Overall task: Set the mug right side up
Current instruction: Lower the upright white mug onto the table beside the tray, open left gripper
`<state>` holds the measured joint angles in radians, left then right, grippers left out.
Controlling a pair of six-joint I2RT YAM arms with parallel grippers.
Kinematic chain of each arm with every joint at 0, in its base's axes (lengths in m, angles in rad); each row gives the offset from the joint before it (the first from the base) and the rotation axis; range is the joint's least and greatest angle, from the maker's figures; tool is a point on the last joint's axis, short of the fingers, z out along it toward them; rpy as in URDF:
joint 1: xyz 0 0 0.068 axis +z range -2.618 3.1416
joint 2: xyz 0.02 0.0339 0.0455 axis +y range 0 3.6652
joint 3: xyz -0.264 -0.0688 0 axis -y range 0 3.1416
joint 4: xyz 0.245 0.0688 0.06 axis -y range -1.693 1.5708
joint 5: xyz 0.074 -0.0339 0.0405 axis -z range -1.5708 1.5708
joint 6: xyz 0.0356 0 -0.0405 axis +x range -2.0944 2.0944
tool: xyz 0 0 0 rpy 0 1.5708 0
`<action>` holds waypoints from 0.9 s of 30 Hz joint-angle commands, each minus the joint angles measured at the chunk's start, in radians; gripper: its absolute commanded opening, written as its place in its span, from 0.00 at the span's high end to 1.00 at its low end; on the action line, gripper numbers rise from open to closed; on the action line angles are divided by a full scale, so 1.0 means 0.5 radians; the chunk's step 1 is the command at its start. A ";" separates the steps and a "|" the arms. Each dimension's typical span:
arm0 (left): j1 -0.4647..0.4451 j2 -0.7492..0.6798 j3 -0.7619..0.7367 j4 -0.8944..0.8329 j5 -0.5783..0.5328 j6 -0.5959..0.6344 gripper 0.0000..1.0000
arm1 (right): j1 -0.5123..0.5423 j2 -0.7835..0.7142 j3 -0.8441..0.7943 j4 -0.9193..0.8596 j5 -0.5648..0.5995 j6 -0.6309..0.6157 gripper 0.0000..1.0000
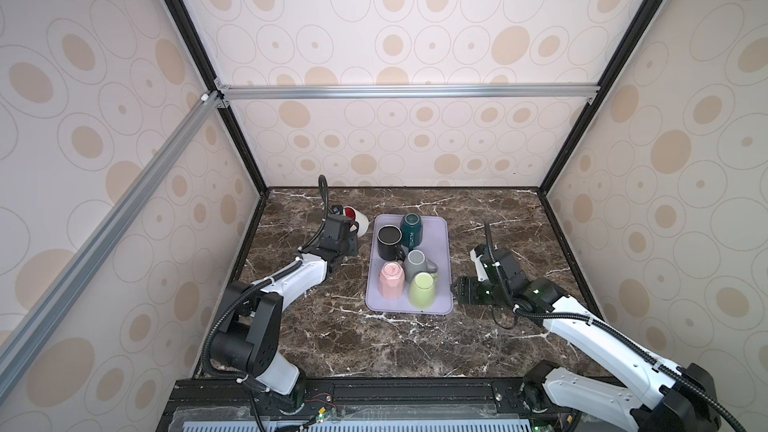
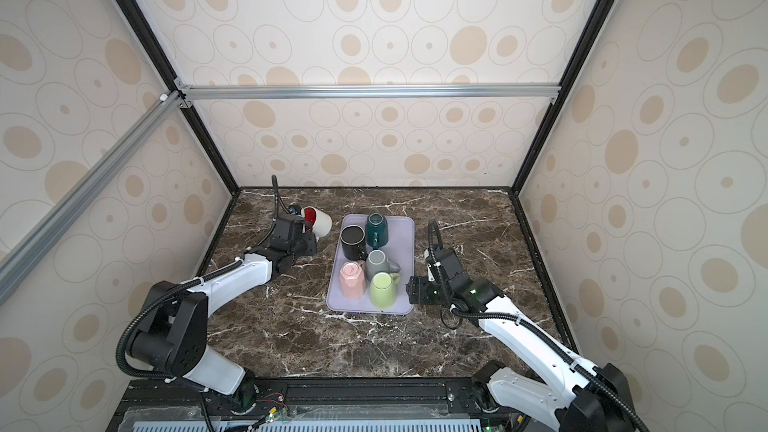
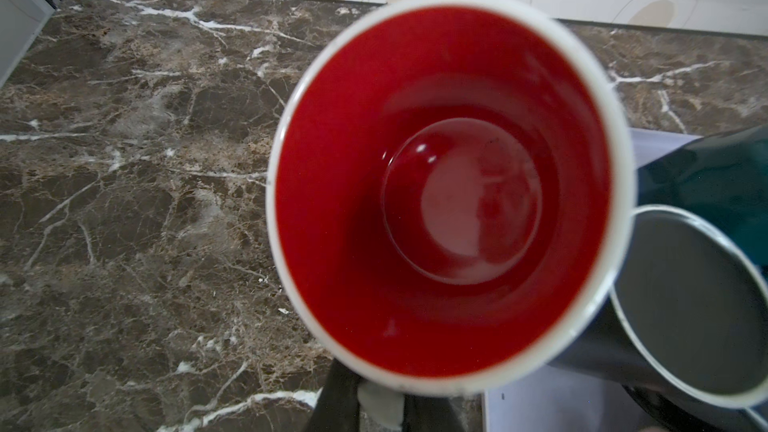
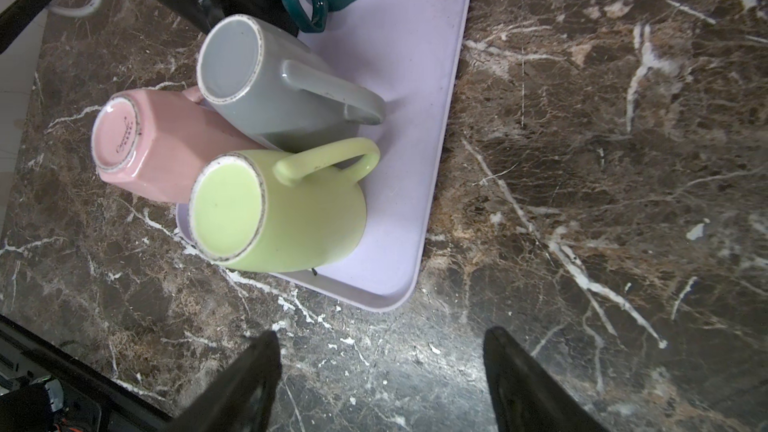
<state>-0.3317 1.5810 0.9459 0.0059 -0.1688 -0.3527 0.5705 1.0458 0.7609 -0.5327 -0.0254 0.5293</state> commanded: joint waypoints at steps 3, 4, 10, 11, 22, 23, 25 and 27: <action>0.027 0.104 0.199 0.041 -0.126 0.089 1.00 | 0.009 0.043 -0.009 -0.031 0.033 -0.016 0.21; 0.027 0.129 0.209 0.036 -0.134 0.097 1.00 | 0.009 0.050 -0.010 -0.027 0.028 -0.017 0.21; 0.031 0.226 0.249 0.010 -0.231 0.131 1.00 | 0.009 0.103 0.000 -0.025 0.032 -0.031 0.21; 0.031 0.229 0.250 0.006 -0.243 0.133 1.00 | 0.009 0.115 0.002 -0.025 0.026 -0.033 0.21; 0.031 0.317 0.310 -0.095 -0.452 0.201 1.00 | 0.008 0.178 0.023 -0.028 0.003 -0.038 0.20; 0.031 0.320 0.308 -0.095 -0.463 0.204 1.00 | 0.007 0.185 0.026 -0.027 0.002 -0.038 0.21; 0.031 0.329 0.308 -0.095 -0.475 0.207 1.00 | 0.008 0.203 0.033 -0.028 -0.001 -0.035 0.21; 0.031 0.341 0.310 -0.096 -0.474 0.206 1.00 | 0.007 0.219 0.041 -0.027 -0.013 -0.037 0.20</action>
<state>-0.3225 1.7496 1.0428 -0.0708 -0.3542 -0.2646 0.5705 1.1423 0.7609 -0.5327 -0.0273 0.5163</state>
